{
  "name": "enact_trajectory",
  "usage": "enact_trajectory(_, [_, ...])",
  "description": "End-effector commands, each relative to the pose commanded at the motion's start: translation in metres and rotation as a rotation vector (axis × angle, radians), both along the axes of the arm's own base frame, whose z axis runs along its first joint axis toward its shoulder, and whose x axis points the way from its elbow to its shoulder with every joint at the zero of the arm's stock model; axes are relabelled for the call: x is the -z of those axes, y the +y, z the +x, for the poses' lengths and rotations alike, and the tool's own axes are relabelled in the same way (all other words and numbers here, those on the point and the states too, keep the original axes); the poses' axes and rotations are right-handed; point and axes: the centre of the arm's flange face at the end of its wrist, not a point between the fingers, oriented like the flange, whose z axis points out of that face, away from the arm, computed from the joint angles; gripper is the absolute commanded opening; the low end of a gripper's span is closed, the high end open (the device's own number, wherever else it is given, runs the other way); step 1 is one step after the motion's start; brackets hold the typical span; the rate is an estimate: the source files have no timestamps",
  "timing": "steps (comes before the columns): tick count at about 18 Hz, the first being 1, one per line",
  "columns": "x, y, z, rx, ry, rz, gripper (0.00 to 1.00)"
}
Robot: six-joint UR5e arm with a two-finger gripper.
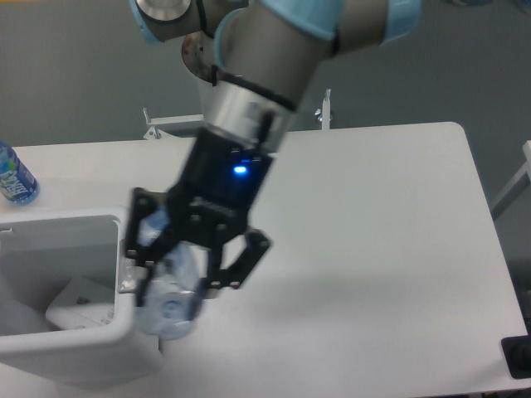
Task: Place the trash in the trash can
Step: 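Carry the bottle over the white bin and lower it inside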
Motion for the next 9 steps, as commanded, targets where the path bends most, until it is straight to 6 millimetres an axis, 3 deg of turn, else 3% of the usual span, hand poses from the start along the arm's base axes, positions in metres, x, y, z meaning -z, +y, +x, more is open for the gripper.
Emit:
enact_trajectory(4, [0.014, 0.023, 0.031, 0.057, 0.014, 0.018, 0.56])
enact_trajectory(9, [0.027, 0.035, 0.039, 0.087, 0.025, 0.013, 0.56])
